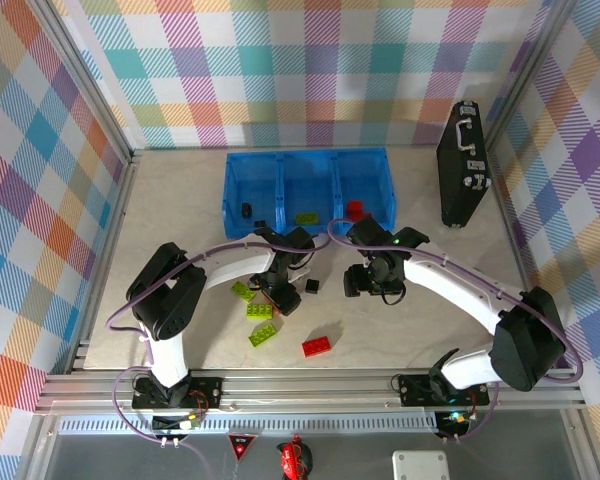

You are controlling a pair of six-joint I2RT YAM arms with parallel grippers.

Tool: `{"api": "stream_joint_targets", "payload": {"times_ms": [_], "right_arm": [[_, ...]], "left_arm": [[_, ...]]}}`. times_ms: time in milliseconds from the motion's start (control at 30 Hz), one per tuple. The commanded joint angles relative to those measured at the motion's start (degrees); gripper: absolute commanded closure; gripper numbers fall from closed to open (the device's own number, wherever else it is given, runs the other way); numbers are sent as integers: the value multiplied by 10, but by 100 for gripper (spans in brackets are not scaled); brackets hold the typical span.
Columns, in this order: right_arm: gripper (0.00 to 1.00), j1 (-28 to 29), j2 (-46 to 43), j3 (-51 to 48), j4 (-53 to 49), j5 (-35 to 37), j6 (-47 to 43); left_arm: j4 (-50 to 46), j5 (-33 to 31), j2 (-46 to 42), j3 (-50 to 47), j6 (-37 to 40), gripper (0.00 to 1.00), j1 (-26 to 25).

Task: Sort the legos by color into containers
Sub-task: Pick up the lego from the middle-left of the table.

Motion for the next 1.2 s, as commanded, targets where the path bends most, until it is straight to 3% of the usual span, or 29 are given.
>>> {"api": "stream_joint_targets", "payload": {"times_ms": [0, 367, 700, 1167], "right_arm": [[29, -2, -7, -4, -3, -5, 6], [31, -2, -31, -14, 6, 9, 18], [32, -17, -89, -30, 31, -10, 32], [32, -48, -131, -23, 89, -156, 40]], "left_arm": [[-3, -6, 4, 3, 10, 23, -7], [-1, -15, 15, 2, 11, 26, -6], [10, -3, -40, 0, 22, 34, -8], [48, 81, -202, 4, 66, 71, -13]]}}
